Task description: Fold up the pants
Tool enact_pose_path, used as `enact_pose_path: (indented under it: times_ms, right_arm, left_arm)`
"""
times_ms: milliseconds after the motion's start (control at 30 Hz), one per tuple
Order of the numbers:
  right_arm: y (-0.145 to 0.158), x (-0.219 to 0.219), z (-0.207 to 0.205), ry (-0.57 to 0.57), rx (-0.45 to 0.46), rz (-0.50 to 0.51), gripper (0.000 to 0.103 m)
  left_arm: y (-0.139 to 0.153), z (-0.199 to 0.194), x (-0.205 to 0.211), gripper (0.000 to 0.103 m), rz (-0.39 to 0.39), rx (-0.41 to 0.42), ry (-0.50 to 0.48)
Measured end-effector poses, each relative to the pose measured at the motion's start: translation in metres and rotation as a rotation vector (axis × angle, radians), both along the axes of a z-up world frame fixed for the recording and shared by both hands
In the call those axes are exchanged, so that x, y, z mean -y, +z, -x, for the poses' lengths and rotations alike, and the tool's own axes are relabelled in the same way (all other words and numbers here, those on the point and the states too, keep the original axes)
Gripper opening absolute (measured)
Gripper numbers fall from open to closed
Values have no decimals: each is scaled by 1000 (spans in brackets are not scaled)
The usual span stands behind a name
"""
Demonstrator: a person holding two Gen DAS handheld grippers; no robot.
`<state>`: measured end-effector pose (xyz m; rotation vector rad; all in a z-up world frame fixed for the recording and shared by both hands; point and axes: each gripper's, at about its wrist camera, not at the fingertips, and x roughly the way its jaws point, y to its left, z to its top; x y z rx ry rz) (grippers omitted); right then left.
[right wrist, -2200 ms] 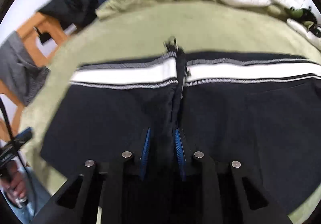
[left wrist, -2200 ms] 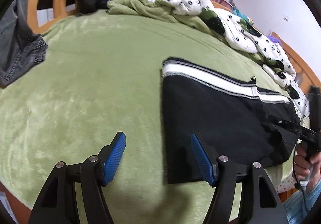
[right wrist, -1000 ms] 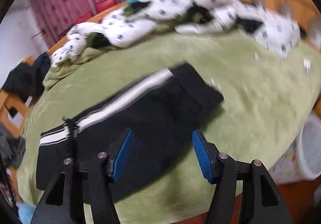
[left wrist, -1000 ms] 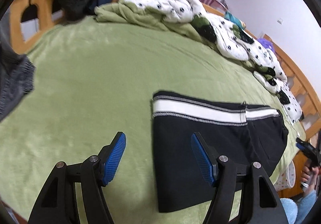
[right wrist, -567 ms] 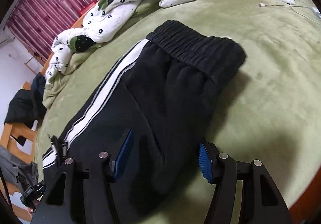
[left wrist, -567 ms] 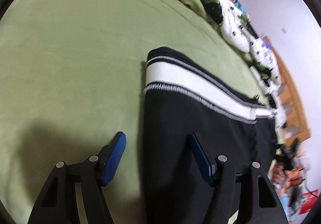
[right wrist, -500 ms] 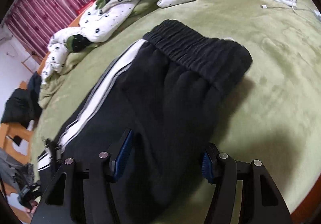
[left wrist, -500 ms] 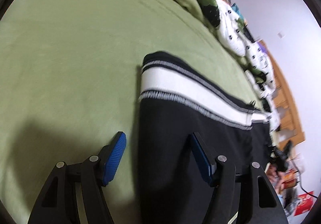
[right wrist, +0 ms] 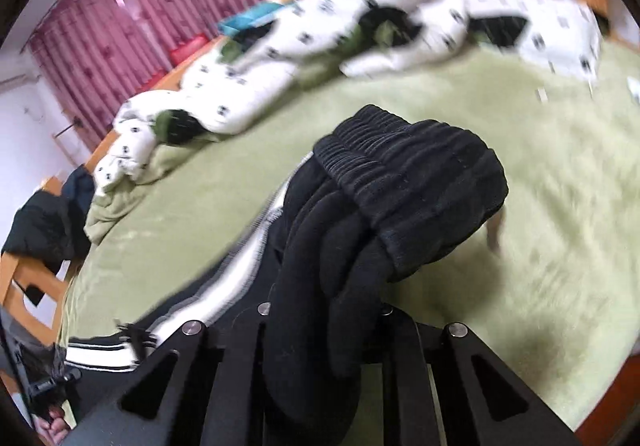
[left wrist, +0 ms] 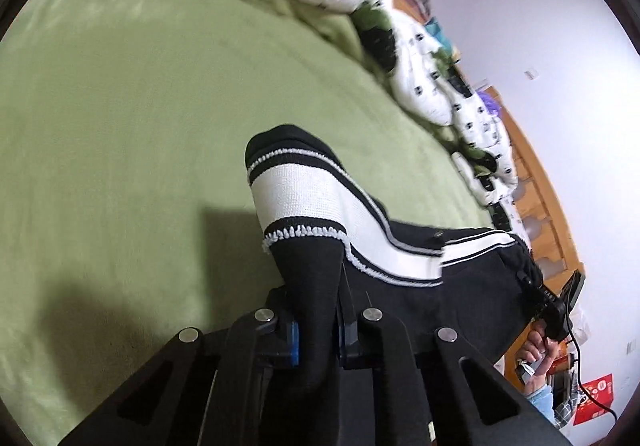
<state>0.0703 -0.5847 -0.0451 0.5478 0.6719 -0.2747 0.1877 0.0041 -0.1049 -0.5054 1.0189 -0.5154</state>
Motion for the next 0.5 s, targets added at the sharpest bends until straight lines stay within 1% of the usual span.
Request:
enact_pose_path:
  times_ms: [133,200,267,300,333,400,467,500]
  right_arm:
    - [48,-31,-17,57,77,30,14]
    - [65,-47,-26,107,116,20,14]
    - [76,-63,-34,169,167,-1,14]
    - [77,-67,-37,187,175,-7,14]
    - [74,-73,-43,211,185,-17,14]
    - [57,-81,-55,246,184,-15,14]
    - [24,-85,-75,265,125,6,13]
    - [3,-84,-85,265,82,0,13]
  left_arm:
    - [25,-13,-12,10,23,23,18]
    - [40,-18,-28,9,24,43,37]
    - [58,-27,-48,10,-32,86,73]
    - [64,-31,-62,10,-59,95,96]
    - [67,-35,-73,10,-77,94,110]
    - [66,-48,-95,10,-139,99,136]
    - [50,-65,-108,11,-212,78,146]
    - [37,-73,-112,11,-230,58,141]
